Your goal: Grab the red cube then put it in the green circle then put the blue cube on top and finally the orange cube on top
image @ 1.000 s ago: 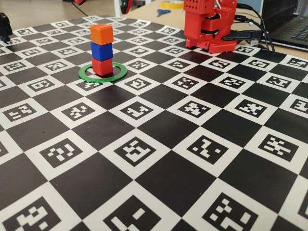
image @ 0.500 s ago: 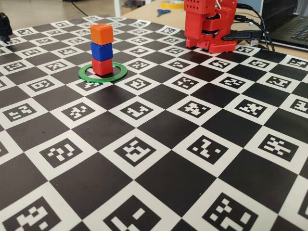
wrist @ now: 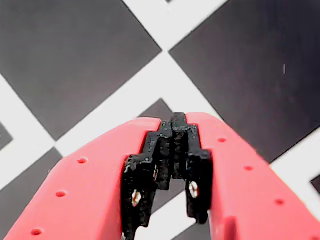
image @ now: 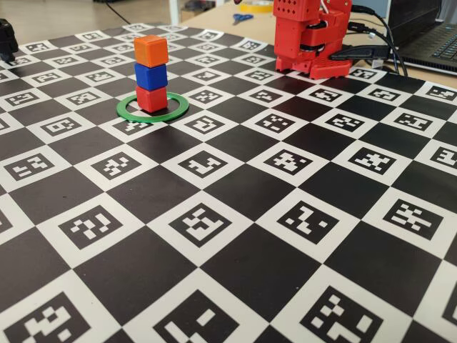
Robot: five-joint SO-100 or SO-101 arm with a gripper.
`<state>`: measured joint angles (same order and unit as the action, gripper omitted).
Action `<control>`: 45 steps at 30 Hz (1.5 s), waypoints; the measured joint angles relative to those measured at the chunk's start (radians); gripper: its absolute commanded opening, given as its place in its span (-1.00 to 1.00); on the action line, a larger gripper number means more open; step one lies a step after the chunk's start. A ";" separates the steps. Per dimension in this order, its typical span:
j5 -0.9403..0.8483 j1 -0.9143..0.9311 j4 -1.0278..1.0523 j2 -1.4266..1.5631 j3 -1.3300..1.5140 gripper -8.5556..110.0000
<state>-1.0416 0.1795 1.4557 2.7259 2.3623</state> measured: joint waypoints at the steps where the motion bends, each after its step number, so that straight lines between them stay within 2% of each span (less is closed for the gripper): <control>1: -0.023 0.000 -0.021 0.037 0.038 -0.95; 16: -0.224 -0.081 -0.058 0.468 0.548 -0.95; 25: -0.287 -0.144 -0.135 0.584 0.724 -0.95; 35: -0.253 -0.218 -0.155 0.588 0.762 -0.95; 45: -0.272 -0.193 -0.161 0.588 0.764 -0.95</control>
<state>-1.3131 -0.0138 1.2947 3.3134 3.1263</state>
